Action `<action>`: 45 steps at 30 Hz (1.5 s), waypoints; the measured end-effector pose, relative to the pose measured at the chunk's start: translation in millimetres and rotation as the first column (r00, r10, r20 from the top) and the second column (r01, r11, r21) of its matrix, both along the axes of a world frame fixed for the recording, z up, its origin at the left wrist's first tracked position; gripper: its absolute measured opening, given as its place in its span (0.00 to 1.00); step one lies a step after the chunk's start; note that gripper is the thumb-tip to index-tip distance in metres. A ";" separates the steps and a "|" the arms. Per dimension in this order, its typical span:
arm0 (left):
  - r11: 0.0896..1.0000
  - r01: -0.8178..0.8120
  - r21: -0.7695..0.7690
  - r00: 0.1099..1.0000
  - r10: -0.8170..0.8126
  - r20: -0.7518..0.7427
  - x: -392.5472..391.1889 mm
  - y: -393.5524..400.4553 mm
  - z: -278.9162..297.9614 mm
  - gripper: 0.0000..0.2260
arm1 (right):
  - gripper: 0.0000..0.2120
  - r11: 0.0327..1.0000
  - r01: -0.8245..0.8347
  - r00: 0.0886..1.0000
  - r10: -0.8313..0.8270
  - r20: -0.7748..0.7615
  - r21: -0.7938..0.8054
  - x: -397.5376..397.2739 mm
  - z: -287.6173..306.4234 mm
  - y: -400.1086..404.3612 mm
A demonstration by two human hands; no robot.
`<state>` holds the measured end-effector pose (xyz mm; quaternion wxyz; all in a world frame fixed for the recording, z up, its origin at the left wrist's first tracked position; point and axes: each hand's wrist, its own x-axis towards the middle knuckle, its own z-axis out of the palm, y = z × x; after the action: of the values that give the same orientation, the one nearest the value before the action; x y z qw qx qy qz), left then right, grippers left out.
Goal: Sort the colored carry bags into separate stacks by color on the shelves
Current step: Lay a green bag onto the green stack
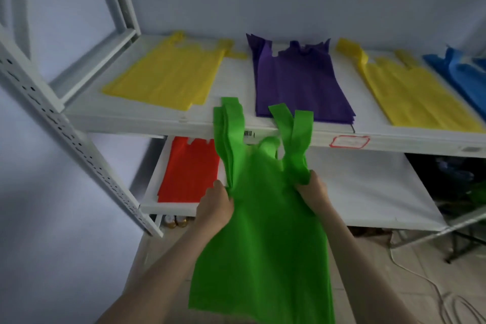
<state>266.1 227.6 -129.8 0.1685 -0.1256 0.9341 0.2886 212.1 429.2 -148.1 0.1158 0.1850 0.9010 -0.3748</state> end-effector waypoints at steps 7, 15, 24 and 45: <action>0.997 -0.073 -0.011 0.991 0.074 0.107 -5.0 10.4 -67.2 0.23 | 0.15 1.000 0.022 0.984 -0.020 0.180 -0.007 4.7 -70.2 18.5; 0.985 -0.149 0.086 0.982 0.137 0.130 -58.7 22.1 -161.8 0.20 | 0.17 1.000 0.014 0.979 -0.012 0.202 -0.007 -65.9 -154.1 23.2; 0.962 -0.129 0.240 0.952 0.188 -0.243 -279.1 -3.0 -239.5 0.17 | 0.19 0.998 0.017 0.962 -0.033 -0.271 -0.061 -296.9 -217.6 3.5; 0.962 -0.245 -0.118 0.966 0.233 -0.108 -343.5 6.4 -480.2 0.25 | 0.23 0.995 0.017 0.999 -0.013 -0.042 0.102 -359.2 -459.1 16.5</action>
<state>-77.4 234.0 -610.0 0.0803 -0.2348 0.9357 0.2506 -147.2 445.6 -607.2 0.0847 0.1899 0.9199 -0.3326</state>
